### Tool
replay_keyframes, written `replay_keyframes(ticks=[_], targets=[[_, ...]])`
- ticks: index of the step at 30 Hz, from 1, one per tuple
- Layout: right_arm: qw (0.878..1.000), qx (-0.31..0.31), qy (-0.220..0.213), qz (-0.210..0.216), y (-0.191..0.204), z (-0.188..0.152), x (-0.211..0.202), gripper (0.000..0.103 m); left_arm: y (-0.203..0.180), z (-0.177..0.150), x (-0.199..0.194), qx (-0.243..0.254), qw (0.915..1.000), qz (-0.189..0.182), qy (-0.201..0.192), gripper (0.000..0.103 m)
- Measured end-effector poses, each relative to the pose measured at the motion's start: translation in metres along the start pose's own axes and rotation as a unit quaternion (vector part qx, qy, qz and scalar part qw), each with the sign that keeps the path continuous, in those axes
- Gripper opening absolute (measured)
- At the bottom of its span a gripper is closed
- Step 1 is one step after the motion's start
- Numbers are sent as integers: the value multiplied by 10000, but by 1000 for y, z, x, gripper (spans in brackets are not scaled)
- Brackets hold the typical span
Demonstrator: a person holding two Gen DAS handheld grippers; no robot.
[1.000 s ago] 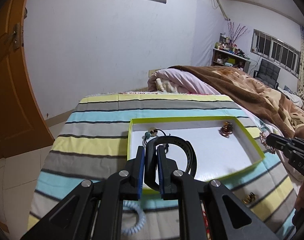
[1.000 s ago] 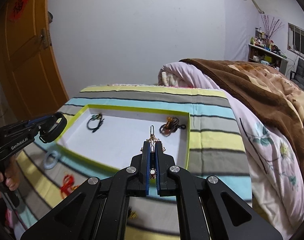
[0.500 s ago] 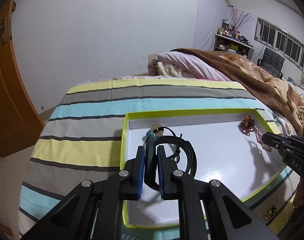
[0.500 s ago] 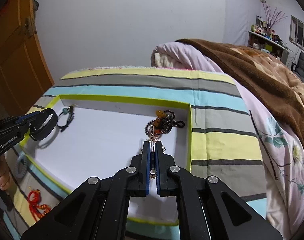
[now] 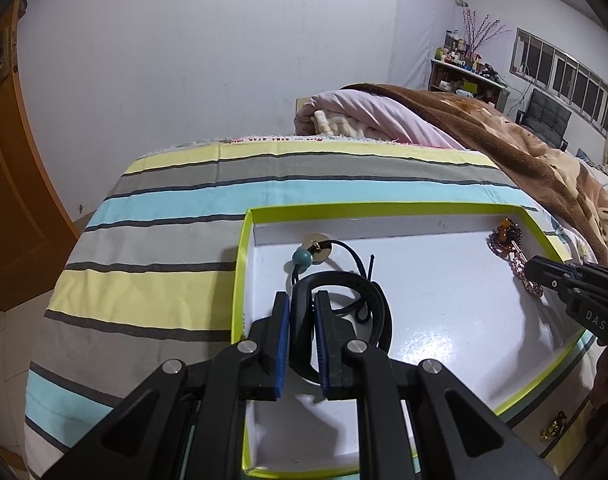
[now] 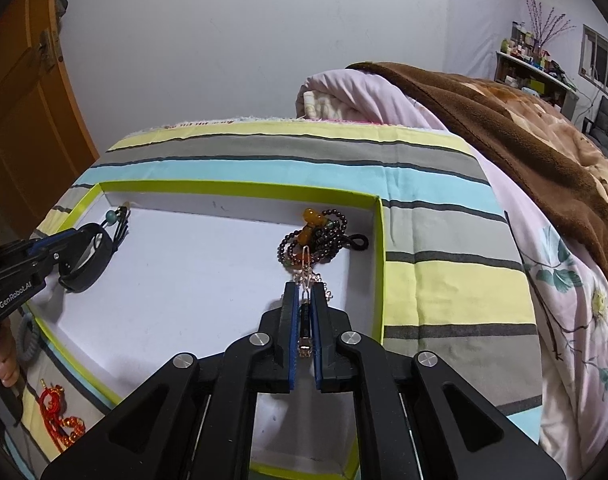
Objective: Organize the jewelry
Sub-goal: 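Carry the wristband and chain bracelet with both grippers into the green box, then open both grippers to release the items inside the box, then withdraw both grippers from the box toward the remaining jewelry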
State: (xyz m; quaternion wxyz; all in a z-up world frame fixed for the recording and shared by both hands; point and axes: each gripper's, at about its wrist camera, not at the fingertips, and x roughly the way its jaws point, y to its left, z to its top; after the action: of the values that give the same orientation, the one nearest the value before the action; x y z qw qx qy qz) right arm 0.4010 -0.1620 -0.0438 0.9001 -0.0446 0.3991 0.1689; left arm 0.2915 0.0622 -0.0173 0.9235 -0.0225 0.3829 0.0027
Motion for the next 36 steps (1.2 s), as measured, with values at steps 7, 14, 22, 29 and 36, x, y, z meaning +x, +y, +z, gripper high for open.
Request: replay_keyframes(ticks=[7, 14, 22, 29, 36], targets=[[9999, -56, -147, 59, 5, -3, -17, 28, 2, -1, -14, -17, 9999, -43, -144, 28], [9993, -89, -343, 74, 11, -12, -49, 28, 4, -7, -49, -13, 9991, -47, -432, 28], [9975, 8, -703, 81, 17, -38, -103, 28, -4, -31, -100, 16, 9971, -70, -755, 32], [9951, -1, -982, 123, 28, -73, -146, 28, -9, -58, -136, -111, 9949, -173, -983, 34], [9922, -61, -1226, 207, 40, -100, -180, 28, -9, -88, -165, -222, 9934, -124, -1121, 34]])
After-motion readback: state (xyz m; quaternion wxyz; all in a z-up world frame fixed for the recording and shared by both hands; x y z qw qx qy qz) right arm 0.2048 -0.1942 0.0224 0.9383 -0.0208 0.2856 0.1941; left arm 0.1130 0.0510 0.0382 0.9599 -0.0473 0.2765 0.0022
